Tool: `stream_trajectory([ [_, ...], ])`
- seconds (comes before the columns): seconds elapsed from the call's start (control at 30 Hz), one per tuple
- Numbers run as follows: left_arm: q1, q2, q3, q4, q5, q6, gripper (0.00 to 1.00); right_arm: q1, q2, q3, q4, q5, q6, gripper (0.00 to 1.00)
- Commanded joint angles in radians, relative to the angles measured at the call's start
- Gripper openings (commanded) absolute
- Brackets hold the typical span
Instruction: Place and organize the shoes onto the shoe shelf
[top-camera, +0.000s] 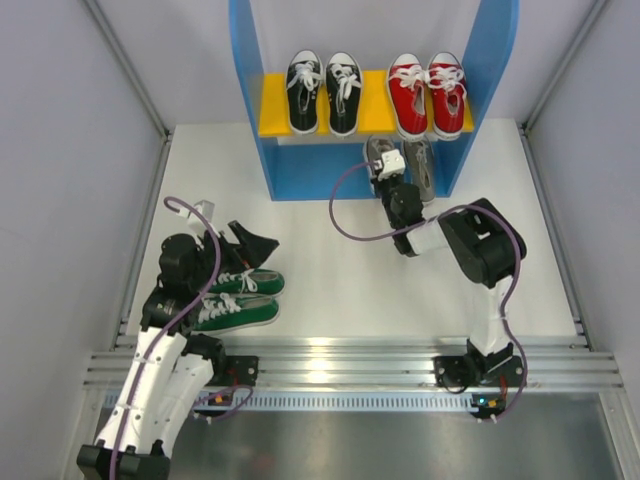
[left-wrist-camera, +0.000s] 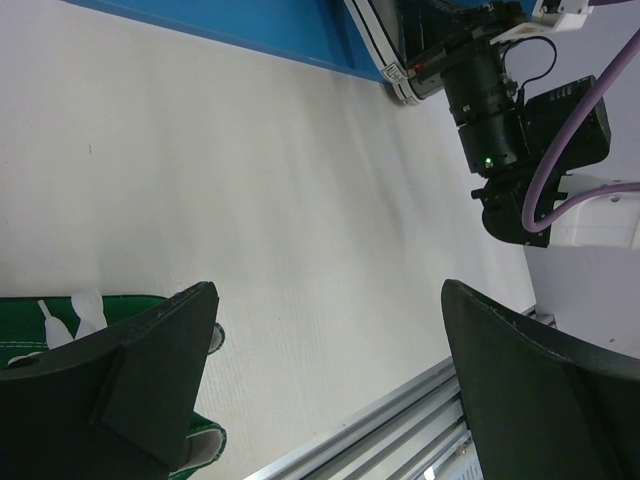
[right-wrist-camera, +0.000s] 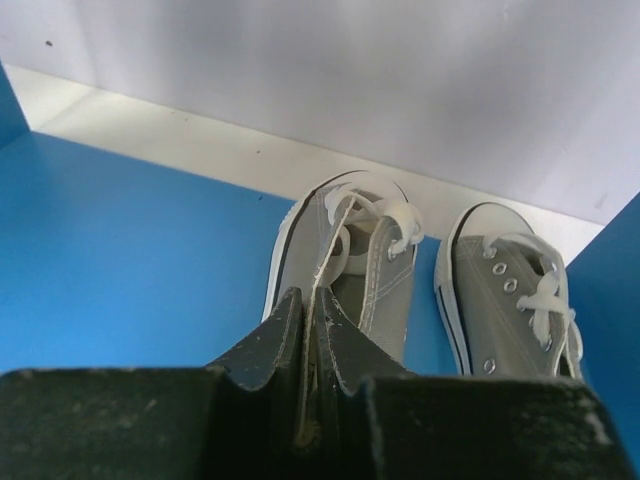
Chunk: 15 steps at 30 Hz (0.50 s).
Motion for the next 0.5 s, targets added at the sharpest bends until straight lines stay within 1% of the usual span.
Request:
stream_trajectory([
  [0.0, 0.000, 0.003, 0.020, 0.045, 0.005, 0.007, 0.99, -0.025, 0.002, 0.083, 0.154, -0.012, -0.002, 0.00],
  [0.27, 0.000, 0.003, 0.023, 0.045, 0.002, 0.010, 0.99, -0.050, 0.028, 0.112, 0.094, -0.012, -0.007, 0.00],
  [0.47, 0.000, 0.005, 0.024, 0.045, 0.005, 0.008, 0.99, -0.060, 0.045, 0.106, 0.081, -0.017, -0.010, 0.00],
])
